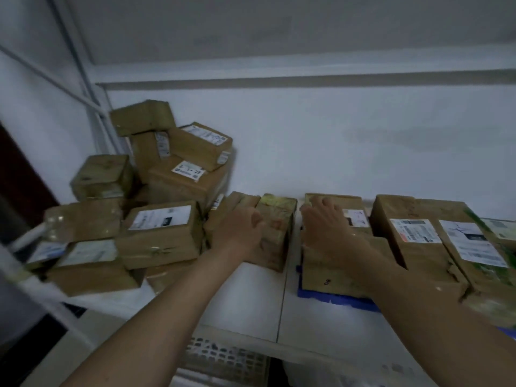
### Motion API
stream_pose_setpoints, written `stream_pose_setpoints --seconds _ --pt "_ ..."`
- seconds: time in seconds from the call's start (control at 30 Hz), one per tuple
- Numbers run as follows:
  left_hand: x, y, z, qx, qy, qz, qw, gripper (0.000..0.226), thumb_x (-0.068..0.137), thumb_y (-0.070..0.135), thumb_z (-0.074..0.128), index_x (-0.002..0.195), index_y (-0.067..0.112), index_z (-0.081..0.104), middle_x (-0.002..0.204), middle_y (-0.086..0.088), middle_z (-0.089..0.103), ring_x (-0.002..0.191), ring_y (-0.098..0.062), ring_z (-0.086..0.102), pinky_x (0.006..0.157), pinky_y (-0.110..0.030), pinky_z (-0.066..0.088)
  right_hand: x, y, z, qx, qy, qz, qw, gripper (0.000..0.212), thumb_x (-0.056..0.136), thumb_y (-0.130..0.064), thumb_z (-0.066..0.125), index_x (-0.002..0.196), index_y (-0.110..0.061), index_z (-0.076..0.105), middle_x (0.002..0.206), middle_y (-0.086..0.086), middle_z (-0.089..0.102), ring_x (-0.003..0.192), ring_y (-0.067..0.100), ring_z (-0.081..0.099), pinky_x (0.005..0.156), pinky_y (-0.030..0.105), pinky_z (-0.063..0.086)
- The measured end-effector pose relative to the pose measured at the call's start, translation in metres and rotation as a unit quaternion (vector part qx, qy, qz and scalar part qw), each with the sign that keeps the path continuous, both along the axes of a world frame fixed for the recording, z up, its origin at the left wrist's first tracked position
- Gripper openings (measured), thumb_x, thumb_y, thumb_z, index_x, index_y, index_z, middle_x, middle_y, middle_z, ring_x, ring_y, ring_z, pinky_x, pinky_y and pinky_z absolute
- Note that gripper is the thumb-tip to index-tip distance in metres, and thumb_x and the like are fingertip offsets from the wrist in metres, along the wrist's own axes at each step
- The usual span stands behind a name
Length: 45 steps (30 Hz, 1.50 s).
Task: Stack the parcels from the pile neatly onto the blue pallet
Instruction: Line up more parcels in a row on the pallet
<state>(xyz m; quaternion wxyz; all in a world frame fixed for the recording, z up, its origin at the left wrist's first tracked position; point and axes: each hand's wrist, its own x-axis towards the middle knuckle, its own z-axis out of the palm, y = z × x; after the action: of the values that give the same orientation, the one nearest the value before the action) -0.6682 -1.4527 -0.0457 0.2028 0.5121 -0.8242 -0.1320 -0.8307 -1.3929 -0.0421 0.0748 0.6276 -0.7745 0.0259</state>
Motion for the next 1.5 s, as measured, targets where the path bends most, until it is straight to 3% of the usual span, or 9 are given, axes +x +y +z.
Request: stream_pose_setpoints --seconds 0.2,0.43,0.73,0.83,0.97,1.17,1.3,1.4,1.5 --pt "0.084 -0.015 0.006 0.012 0.012 0.086 0.996 0.019 0.092 0.031 0.055 0.106 0.027 0.068 0.113 0.002 0.067 0.101 -0.019 0.060 0.081 -0.026 0.040 0.075 -0.037 0.008 -0.021 -0.056 0.083 0.995 0.039 0.090 -0.029 0.049 0.126 -0.011 0.050 0.134 0.010 0.043 0.123 0.030 0.037 0.098 0.040 0.036" --pt "0.156 -0.031 0.000 0.033 0.005 0.133 0.991 0.027 0.093 0.031 0.055 0.116 0.028 0.067 0.126 0.004 0.062 0.117 -0.019 0.055 0.092 -0.029 0.042 0.157 -0.069 0.013 -0.001 -0.106 0.124 0.987 0.036 0.090 -0.027 0.044 0.119 -0.009 0.054 0.129 0.016 0.049 0.121 0.034 0.042 0.099 0.045 0.037" --pt "0.236 -0.053 0.001 0.061 0.048 0.155 0.985 0.024 0.093 0.031 0.056 0.115 0.028 0.067 0.121 0.006 0.064 0.108 -0.016 0.059 0.091 -0.034 0.049 0.228 -0.106 0.016 0.007 -0.090 0.184 0.979 0.045 0.091 -0.028 0.055 0.133 -0.013 0.046 0.131 0.010 0.047 0.124 0.028 0.040 0.100 0.038 0.036" --pt "0.260 -0.065 0.006 0.064 0.051 0.149 0.985 0.021 0.093 0.030 0.056 0.109 0.027 0.070 0.115 0.007 0.066 0.104 -0.016 0.060 0.090 -0.036 0.050 0.250 -0.116 0.020 0.009 -0.110 0.196 0.974 0.050 0.088 -0.040 0.057 0.130 -0.013 0.047 0.129 0.008 0.046 0.122 0.027 0.039 0.100 0.039 0.036" --pt "0.288 -0.084 0.016 0.068 0.055 0.147 0.985 0.020 0.093 0.029 0.055 0.105 0.027 0.071 0.113 0.002 0.068 0.103 -0.018 0.061 0.090 -0.034 0.050 0.278 -0.134 0.025 -0.010 -0.120 0.203 0.972 0.036 0.092 -0.033 0.053 0.122 -0.013 0.050 0.128 0.007 0.049 0.120 0.024 0.042 0.099 0.036 0.037" --pt "0.321 -0.115 0.023 0.055 0.035 0.145 0.987 0.025 0.093 0.029 0.056 0.116 0.029 0.067 0.122 0.002 0.065 0.111 -0.019 0.058 0.096 -0.036 0.047 0.315 -0.166 0.030 -0.011 -0.138 0.214 0.967 0.023 0.096 -0.020 0.042 0.113 -0.009 0.053 0.122 0.009 0.050 0.119 0.026 0.041 0.101 0.037 0.038" --pt "0.335 -0.140 0.027 0.025 0.045 0.140 0.989 0.029 0.092 0.032 0.057 0.120 0.030 0.065 0.123 0.003 0.064 0.111 -0.019 0.059 0.094 -0.035 0.048 0.331 -0.189 0.036 -0.013 -0.170 0.203 0.964 0.019 0.097 -0.019 0.042 0.110 -0.009 0.051 0.119 0.009 0.049 0.113 0.024 0.044 0.095 0.035 0.039" --pt "0.343 -0.164 0.030 0.008 0.069 0.154 0.986 0.027 0.091 0.032 0.058 0.116 0.023 0.066 0.119 0.000 0.065 0.102 -0.018 0.059 0.080 -0.026 0.043 0.336 -0.216 0.041 0.005 -0.162 0.208 0.965 0.015 0.097 -0.015 0.038 0.104 -0.009 0.050 0.119 0.011 0.048 0.112 0.026 0.044 0.092 0.035 0.038" --pt "0.353 -0.191 0.029 -0.005 0.104 0.175 0.979 0.029 0.091 0.029 0.058 0.120 0.024 0.062 0.121 0.001 0.063 0.092 -0.008 0.049 0.074 -0.023 0.036 0.340 -0.249 0.045 0.013 -0.163 0.203 0.965 0.022 0.097 -0.014 0.037 0.112 -0.006 0.051 0.121 0.012 0.048 0.114 0.028 0.045 0.092 0.037 0.040"
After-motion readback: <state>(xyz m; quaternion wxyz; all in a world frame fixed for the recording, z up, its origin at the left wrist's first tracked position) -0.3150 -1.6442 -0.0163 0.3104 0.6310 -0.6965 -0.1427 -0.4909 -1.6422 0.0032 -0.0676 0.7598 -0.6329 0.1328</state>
